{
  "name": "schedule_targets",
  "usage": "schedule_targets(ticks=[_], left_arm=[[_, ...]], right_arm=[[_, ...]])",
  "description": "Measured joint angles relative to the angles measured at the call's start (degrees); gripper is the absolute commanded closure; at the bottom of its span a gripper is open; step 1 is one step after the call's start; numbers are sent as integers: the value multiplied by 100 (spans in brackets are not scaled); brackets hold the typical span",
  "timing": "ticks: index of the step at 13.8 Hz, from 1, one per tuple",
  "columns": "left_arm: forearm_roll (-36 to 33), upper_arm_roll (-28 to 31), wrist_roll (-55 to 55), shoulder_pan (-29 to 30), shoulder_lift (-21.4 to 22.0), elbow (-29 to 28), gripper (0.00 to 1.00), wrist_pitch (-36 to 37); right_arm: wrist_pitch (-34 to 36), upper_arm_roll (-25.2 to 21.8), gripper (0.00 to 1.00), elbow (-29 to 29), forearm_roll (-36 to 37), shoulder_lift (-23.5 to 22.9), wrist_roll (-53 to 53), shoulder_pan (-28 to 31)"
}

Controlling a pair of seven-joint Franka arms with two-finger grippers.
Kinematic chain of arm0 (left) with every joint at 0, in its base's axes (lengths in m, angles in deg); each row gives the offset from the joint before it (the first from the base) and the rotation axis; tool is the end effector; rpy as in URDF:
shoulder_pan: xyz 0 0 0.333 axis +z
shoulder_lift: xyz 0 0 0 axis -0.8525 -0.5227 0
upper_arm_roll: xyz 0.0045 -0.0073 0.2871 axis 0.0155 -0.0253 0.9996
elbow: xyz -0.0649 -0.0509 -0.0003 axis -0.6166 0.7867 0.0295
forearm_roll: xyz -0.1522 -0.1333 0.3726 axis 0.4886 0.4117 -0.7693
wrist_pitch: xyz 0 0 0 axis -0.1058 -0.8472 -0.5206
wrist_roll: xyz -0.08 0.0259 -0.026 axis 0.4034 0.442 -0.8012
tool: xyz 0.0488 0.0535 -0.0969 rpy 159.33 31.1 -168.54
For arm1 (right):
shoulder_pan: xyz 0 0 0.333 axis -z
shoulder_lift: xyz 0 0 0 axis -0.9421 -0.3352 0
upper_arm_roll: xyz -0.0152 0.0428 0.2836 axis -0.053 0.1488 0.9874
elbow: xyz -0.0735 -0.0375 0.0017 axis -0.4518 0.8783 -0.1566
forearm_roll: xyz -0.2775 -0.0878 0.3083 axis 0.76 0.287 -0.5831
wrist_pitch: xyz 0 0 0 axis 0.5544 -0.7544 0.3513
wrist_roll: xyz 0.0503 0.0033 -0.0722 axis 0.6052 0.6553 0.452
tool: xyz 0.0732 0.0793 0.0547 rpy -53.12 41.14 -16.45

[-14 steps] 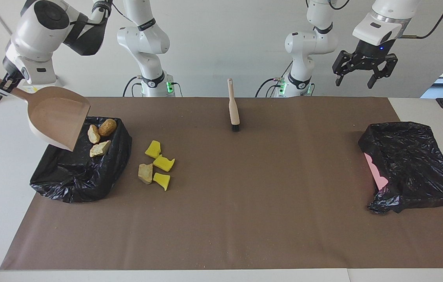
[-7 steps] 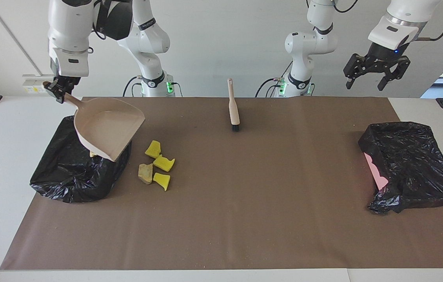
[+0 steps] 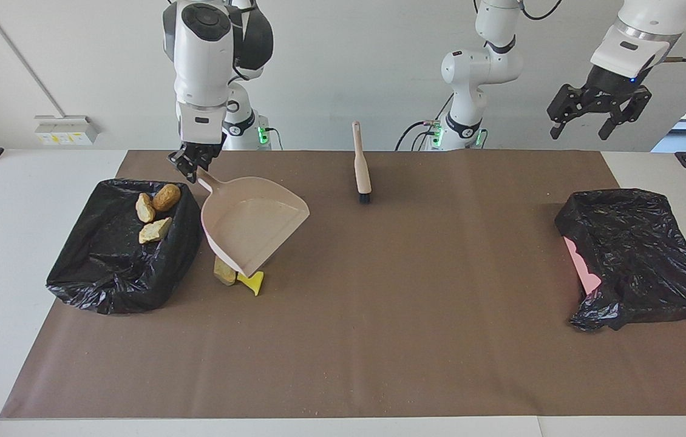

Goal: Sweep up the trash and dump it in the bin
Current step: 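Carry the empty dustpan back to the middle of the mat with the right gripper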

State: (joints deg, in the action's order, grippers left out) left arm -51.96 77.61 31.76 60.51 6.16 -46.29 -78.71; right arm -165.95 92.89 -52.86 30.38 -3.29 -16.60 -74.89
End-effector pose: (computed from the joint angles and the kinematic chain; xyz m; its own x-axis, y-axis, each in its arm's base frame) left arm 0.5514 -0.0388 0.6535 0.9943 -0.0947 0.0496 -0.0943 -0.9955 -0.0099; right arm 0.5466 0.1180 0.4982 0.5960 0.7714 -0.2231 0.8027 -0.5652 0.1903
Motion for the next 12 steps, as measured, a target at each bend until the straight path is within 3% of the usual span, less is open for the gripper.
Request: schedule_targets(ticks=[7, 12], left_arm=[[0, 5, -5, 7, 0, 3, 0, 0], [-44, 9, -3, 6, -12, 12, 0, -2]], right_arm=[[-17, 0, 100, 346, -213, -379, 1295, -542], [-183, 2, 100, 799, -240, -999, 2217, -851]])
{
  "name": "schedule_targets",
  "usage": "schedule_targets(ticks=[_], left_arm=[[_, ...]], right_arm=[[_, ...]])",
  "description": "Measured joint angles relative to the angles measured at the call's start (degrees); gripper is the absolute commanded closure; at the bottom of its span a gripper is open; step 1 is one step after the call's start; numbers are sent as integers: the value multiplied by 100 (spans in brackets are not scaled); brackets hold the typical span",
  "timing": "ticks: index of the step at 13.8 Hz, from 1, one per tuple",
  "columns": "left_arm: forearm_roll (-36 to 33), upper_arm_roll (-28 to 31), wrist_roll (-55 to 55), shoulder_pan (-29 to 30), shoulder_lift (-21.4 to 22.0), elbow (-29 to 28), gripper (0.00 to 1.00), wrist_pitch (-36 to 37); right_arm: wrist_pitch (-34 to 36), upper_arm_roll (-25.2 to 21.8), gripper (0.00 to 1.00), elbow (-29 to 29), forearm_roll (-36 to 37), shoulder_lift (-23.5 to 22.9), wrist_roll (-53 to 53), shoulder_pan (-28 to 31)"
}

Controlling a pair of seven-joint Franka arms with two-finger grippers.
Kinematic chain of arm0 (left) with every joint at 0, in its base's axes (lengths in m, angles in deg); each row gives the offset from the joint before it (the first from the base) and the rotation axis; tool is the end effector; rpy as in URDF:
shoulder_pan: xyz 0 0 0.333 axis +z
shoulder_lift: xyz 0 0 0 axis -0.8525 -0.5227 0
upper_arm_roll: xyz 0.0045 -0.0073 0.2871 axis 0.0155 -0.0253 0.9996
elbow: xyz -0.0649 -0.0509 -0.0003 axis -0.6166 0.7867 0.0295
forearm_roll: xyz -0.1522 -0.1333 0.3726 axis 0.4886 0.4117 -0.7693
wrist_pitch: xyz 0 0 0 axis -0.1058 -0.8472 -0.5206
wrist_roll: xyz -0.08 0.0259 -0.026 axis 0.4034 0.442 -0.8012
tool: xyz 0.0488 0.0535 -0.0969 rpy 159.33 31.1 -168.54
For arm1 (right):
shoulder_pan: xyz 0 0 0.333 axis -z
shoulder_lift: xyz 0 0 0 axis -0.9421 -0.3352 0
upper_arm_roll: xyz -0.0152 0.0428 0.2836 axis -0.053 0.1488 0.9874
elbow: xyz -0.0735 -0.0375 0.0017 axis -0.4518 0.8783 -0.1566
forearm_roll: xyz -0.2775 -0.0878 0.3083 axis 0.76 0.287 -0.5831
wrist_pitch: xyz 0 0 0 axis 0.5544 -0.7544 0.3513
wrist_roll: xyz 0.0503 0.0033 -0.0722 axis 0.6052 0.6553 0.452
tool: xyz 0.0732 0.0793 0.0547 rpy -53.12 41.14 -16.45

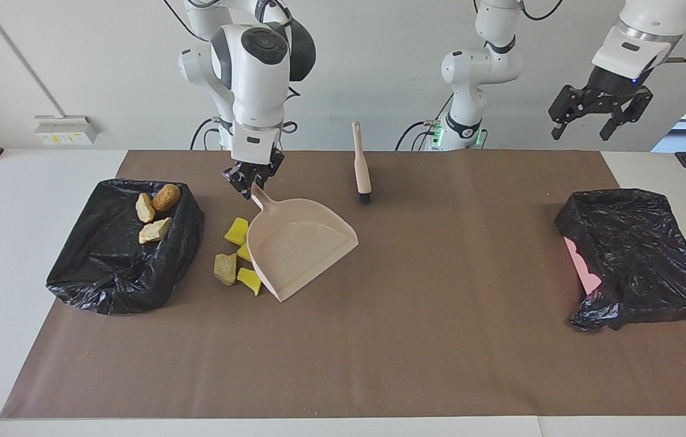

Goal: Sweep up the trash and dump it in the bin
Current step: 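Carry the empty dustpan back to the middle of the mat with the right gripper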

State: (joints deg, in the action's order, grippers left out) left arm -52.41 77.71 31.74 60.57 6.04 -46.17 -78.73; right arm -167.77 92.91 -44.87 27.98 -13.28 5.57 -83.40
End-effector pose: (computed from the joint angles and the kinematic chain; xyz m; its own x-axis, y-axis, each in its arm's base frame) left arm 0.5522 -0.0361 0.6535 0.9946 -0.0908 0.0498 -0.0900 -0.9958 -0.0173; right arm 0.5675 0.2176 0.4691 0.7680 0.6298 -0.1161 0.6395 -0.7446 0.1911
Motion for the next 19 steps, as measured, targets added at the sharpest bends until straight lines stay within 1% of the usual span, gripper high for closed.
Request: schedule_targets(ticks=[2, 3, 4, 5, 6, 8, 10, 13, 15, 18, 19], left_arm=[[-4, 119, 41, -74, -1, 36, 0, 6], [-4, 376, 81, -310, -1, 53, 0, 22], [-5, 769, 87, -679, -1, 65, 0, 77], [-5, 1025, 115, -894, -2, 74, 0, 136], [-5, 1152, 185, -984, -6, 104, 0, 204], [-5, 1201, 348, -1001, -60, 289, 0, 407], [-5, 1187, 405, -1005, -197, 550, 0, 539], [-5, 1081, 409, -946, -321, 709, 0, 586], [-6, 899, 409, -855, -337, 742, 0, 614], [-6, 846, 398, -847, -333, 790, 0, 617], [-6, 829, 366, -847, -327, 793, 0, 627]], right_arm=[[-288, 0, 100, 44, -26, -210, 854, -136], [-403, 0, 100, 55, -108, -333, 1455, -252], [-508, 0, 100, 98, -248, -482, 2063, -392], [-603, 1, 100, 173, -359, -644, 2540, -538], [-657, 2, 100, 309, -469, -848, 3023, -689], [-660, 3, 100, 727, -963, -1355, 3904, -911], [-667, 3, 100, 1112, -1234, -1878, 4599, -1167], [-875, 1, 100, 1477, -1259, -2461, 5048, -1409], [-1089, 0, 100, 1552, -1318, -2627, 5169, -1416], [-1355, 0, 93, 1468, -1357, -2653, 5187, -1417], [-1516, 0, 85, 1370, -1372, -2658, 5188, -1420]])
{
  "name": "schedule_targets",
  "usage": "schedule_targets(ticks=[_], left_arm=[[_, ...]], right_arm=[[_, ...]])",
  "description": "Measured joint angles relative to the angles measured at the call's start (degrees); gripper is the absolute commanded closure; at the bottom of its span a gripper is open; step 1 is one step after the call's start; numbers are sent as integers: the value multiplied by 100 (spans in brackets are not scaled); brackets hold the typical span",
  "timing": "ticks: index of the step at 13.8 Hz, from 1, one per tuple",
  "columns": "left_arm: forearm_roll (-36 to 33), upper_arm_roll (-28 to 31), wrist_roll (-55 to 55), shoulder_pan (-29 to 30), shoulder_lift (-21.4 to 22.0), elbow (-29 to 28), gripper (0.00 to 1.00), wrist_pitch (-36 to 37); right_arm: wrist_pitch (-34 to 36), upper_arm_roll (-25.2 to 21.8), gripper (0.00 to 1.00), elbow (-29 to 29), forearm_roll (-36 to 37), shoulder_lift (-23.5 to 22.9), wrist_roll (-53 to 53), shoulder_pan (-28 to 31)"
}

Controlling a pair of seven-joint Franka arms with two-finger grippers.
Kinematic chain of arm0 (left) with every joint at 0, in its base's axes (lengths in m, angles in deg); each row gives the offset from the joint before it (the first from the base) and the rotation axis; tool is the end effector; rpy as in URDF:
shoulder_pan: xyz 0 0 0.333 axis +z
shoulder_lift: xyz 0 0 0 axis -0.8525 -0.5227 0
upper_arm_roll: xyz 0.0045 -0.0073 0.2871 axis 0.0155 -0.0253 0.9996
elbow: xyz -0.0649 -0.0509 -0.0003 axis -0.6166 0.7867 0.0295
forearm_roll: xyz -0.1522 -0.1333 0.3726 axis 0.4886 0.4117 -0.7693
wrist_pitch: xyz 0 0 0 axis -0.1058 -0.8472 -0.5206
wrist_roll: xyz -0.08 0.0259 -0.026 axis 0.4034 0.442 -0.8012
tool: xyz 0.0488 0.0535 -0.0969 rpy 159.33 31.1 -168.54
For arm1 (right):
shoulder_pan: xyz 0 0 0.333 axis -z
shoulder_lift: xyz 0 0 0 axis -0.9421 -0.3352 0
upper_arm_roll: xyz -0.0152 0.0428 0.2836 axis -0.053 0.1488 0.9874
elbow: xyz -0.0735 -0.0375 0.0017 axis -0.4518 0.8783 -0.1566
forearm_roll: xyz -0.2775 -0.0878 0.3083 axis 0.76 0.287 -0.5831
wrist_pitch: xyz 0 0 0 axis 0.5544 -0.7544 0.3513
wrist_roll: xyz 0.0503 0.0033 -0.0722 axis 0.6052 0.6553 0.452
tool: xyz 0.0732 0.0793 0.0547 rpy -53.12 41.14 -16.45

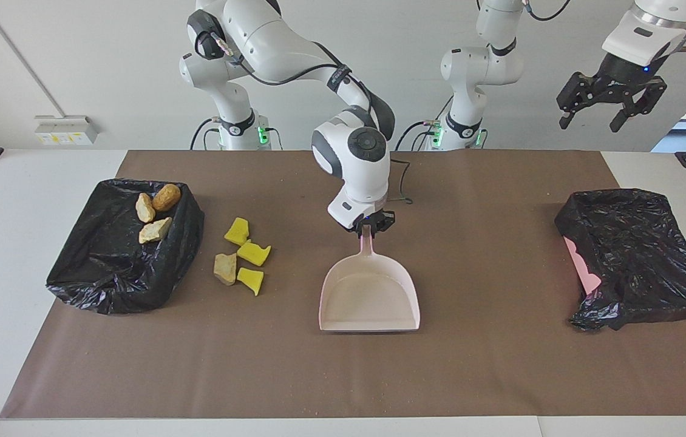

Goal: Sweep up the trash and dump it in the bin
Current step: 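Carry the empty dustpan back to the middle of the mat with the right gripper, then release the dustpan and withdraw the right gripper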

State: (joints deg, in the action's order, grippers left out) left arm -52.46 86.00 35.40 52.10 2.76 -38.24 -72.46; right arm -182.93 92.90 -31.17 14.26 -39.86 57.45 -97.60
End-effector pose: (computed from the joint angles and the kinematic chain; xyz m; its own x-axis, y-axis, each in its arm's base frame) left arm 0.5524 -0.0352 0.6789 0.9875 -0.1562 0.0215 -0.1560 -0.9877 -0.0102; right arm 0.5722 0.4223 0.3049 0.9967 -0.0333 -0.0734 -0.0381 -0.9972 -0.0651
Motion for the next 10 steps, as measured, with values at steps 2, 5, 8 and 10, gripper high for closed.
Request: schedule_targets(ticks=[2, 5, 8, 10], left_arm=[[0, -26, -68, 0, 15, 0, 0, 33], [-8, 11, -100, 16, 31, 0, 0, 50], [-9, 52, -100, 104, 34, 0, 0, 59], [-9, 52, -100, 125, 34, 0, 0, 61]], right_arm=[[-164, 0, 23, -161, -10, -16, 1, -14], [-165, 0, 0, -201, -5, -11, 1, -25], [-148, -34, 0, -175, -1, 133, -1, -1], [77, -63, 0, -159, -1, 383, -5, 163]])
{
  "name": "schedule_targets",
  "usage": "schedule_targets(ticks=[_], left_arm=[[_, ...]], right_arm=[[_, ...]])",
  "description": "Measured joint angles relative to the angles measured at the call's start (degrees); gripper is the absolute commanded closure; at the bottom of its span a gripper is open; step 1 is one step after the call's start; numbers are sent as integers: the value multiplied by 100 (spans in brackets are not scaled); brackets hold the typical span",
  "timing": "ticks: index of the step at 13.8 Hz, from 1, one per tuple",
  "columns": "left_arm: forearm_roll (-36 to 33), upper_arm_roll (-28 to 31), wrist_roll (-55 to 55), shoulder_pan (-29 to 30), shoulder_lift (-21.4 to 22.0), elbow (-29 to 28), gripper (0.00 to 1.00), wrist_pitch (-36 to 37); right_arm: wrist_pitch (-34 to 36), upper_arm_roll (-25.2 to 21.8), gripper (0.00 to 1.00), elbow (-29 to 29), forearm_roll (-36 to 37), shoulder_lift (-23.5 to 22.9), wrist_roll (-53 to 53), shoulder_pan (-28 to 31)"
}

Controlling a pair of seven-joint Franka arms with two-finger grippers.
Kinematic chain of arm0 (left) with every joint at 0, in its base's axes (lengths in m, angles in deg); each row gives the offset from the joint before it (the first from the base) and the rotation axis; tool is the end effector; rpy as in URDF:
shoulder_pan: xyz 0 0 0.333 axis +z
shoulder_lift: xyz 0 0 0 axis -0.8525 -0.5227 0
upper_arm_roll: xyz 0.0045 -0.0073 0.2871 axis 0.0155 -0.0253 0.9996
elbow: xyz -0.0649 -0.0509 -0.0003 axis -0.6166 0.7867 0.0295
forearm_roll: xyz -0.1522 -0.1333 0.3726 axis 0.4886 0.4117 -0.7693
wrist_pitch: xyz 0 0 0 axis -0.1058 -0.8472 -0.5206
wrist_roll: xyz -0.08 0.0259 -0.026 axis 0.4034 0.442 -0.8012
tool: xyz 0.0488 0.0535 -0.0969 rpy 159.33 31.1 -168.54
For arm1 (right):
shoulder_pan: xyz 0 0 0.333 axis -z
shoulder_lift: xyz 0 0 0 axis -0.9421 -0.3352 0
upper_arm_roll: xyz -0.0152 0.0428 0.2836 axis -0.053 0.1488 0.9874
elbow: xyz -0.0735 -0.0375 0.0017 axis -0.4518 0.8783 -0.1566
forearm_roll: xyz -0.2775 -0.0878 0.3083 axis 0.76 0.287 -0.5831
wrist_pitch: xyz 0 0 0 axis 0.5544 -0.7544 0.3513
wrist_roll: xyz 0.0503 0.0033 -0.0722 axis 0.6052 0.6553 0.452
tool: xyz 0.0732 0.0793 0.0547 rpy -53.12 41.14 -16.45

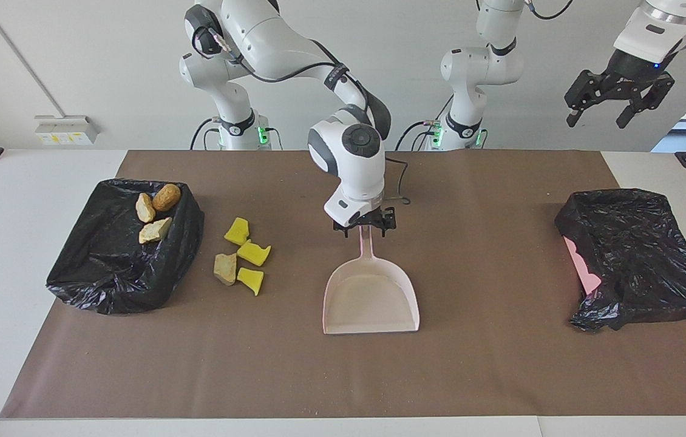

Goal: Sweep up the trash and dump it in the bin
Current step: 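Release the dustpan and withdraw the right gripper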

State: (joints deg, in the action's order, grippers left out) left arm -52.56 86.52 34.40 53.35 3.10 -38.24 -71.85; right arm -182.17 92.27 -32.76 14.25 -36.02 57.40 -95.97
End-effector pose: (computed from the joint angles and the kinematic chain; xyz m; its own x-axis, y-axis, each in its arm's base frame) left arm 0.5499 -0.0176 0.6812 0.9940 -0.1078 0.0169 -0.1076 -0.9941 -0.0107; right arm 0.5814 0.3971 0.3362 0.9968 -0.0668 -0.0446 -0.0698 -0.9952 -0.0682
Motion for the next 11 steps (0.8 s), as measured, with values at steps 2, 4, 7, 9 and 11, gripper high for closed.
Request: schedule_targets(ticks=[2, 4, 7, 9, 11], left_arm=[[0, -3, 0, 1, 0, 0, 0, 6], [0, -3, 0, 1, 0, 0, 0, 8], [0, -3, 0, 2, 0, 0, 0, 11], [0, -4, 0, 3, 0, 0, 0, 12], [0, -4, 0, 3, 0, 0, 0, 15]], right_arm=[[536, -1, 0, 33, -1, 385, -86, 248], [1258, 0, 0, 58, -3, 905, -259, 400], [2179, 1, 0, 45, -4, 1583, -504, 515], [2484, 2, 0, 21, -5, 1824, -558, 521], [2627, 4, 0, -44, -5, 1945, -564, 521]])
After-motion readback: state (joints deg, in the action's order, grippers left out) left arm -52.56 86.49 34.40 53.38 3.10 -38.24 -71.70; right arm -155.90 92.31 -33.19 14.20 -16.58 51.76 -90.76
